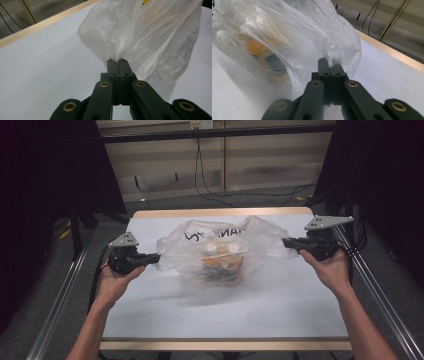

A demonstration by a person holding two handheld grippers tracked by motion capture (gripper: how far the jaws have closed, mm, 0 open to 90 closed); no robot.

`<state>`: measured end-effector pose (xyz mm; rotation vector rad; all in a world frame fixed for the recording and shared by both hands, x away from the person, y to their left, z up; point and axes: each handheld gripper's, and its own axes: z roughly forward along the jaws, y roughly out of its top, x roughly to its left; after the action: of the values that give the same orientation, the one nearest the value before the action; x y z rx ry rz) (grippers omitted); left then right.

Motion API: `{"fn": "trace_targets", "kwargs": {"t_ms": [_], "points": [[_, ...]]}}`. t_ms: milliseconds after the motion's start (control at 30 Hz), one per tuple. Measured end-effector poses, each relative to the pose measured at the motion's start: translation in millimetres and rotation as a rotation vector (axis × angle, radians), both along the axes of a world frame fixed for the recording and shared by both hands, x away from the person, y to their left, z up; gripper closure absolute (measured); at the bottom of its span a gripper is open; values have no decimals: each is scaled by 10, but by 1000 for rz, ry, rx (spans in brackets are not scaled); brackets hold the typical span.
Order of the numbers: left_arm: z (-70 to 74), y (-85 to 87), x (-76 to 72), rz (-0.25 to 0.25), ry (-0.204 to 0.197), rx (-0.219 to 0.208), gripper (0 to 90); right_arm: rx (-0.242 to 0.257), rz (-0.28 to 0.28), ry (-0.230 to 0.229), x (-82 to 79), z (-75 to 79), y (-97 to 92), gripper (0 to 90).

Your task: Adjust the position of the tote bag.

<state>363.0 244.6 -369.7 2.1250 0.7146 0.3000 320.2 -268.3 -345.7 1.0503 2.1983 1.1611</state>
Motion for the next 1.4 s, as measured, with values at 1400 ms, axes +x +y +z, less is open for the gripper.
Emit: {"fn": "trace_targets", "kwargs": {"t_ms": [1400], "points": [[-843, -438, -40, -123, 196, 202, 900, -103, -50, 225, 108, -1014, -42, 894]]}}
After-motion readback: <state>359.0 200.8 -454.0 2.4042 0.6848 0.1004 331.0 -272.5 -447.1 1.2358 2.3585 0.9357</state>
